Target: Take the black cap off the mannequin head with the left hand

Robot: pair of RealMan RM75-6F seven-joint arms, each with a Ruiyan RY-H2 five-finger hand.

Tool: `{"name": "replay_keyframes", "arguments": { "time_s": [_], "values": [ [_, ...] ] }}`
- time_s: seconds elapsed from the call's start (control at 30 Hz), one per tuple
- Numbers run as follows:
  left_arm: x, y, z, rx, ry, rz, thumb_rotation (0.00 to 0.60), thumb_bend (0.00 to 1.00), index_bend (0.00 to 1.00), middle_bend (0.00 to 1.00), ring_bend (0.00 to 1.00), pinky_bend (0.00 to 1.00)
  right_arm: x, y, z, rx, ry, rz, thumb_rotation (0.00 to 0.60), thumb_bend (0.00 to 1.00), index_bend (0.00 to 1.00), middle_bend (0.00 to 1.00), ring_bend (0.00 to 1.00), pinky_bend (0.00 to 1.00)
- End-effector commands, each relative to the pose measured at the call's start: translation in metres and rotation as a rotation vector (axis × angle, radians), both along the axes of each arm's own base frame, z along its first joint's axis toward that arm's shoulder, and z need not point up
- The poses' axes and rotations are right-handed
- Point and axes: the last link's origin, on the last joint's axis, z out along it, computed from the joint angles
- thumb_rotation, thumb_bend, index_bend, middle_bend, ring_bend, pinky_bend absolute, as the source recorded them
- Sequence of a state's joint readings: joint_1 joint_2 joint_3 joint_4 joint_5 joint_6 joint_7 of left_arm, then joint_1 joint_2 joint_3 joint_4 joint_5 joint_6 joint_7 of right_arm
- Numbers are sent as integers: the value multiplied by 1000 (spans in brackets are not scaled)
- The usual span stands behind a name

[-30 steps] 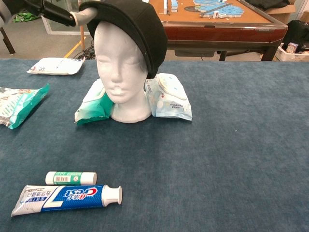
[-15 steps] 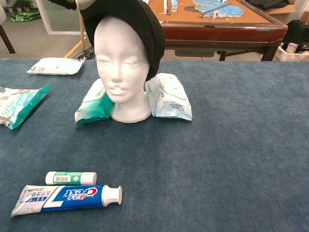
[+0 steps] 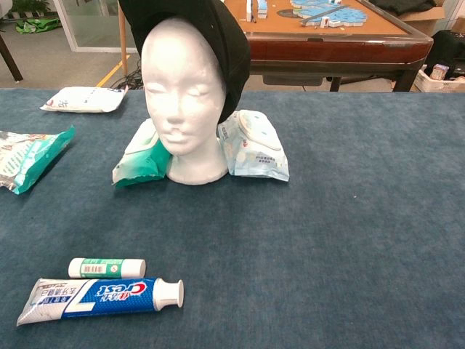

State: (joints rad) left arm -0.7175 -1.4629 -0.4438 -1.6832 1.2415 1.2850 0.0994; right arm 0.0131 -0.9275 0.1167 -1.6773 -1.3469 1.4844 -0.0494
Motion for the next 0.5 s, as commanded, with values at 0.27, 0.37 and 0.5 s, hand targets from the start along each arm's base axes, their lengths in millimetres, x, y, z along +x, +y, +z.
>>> {"name": "replay_keyframes", "arguments": {
  "time_s": [0.27,0.37,0.5],
  "values": [
    [2,15,4,-3,-7,47,600,358,612,0,0,97,0,0,1,-1,-3,-1,600,0,290,319,192,379],
    [3,18,5,-2,-10,58,600,358,613,0,0,97,0,0,1,0,-3,-1,600,0,290,319,192,379],
    [4,24,6,2,-10,77,600,357,613,0,0,97,-1,-1,1,1,-3,-2,600,0,290,319,192,379]
  ]
}}
